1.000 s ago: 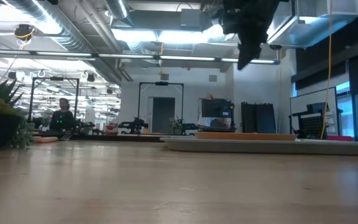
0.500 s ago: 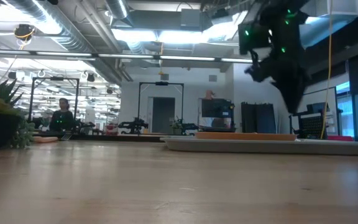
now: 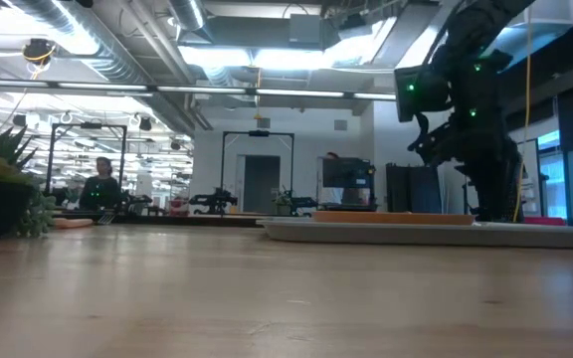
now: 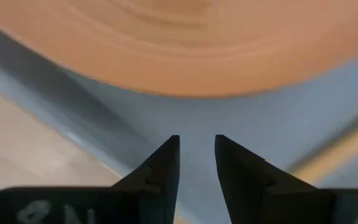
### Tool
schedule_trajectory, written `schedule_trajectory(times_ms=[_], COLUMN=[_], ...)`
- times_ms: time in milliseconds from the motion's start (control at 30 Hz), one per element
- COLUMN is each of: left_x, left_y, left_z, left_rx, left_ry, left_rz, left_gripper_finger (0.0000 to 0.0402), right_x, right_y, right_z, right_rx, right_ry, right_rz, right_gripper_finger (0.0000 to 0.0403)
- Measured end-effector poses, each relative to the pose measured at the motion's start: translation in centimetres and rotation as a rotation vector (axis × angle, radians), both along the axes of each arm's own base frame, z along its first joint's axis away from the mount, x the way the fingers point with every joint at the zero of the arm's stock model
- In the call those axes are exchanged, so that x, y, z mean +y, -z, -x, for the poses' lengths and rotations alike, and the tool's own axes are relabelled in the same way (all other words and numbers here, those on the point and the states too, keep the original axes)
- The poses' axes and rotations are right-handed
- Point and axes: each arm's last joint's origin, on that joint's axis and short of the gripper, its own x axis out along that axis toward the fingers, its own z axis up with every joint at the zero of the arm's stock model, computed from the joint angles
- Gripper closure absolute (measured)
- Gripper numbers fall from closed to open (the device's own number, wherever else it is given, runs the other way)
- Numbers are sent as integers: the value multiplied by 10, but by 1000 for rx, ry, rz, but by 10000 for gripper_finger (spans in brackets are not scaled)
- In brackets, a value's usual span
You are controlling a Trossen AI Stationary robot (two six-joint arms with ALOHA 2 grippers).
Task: Pick and place plate/cup/fork/spoon on tray
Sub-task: Move the gray food tray to the center of the table
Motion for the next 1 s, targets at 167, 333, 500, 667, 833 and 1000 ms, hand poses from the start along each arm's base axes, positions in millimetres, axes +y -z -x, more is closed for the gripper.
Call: schedule_trajectory(times_ms=[167,333,500,667,833,1000], left_x=[0,0,0,0,0,0], left_y=[0,0,0,0,0,0], left_z=[0,0,0,0,0,0], left_rx=[0,0,0,0,0,0], left_ry=[0,0,0,0,0,0], left_rz=[0,0,0,0,0,0], left_gripper_finger=[401,401,401,401,401,401], right_x=[6,12,16,18,19,23], right_y=[10,12,12,12,12,12], right_z=[0,-1,-8,-12,-12,-13], right_rx=[-43,-46,-108,-141,-144,-148], right_ry=[-3,-5,-24,-39,-45,-114], right_rz=[-30,-28,-15,-8,-8,-5], right_gripper_finger=[297,297,297,297,297,297])
